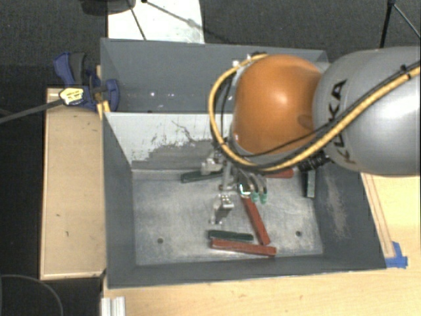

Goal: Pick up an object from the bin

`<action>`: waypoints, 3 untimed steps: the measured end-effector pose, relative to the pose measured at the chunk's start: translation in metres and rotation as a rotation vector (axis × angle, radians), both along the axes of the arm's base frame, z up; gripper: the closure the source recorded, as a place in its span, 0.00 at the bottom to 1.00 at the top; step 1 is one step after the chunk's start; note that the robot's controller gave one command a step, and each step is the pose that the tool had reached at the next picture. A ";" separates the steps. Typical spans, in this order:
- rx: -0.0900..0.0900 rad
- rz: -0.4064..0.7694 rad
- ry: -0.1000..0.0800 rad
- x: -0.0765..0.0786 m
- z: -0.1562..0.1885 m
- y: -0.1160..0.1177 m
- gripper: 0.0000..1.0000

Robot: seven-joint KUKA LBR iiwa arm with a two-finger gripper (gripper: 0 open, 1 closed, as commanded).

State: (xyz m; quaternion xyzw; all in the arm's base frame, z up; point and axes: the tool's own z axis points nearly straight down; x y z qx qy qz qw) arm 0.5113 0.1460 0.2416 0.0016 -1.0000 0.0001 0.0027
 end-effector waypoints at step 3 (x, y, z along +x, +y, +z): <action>0.002 0.015 -0.011 -0.018 -0.131 -0.063 0.00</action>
Offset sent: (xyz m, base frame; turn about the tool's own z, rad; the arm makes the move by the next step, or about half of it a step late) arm -0.0015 -0.0477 -0.0807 -0.0317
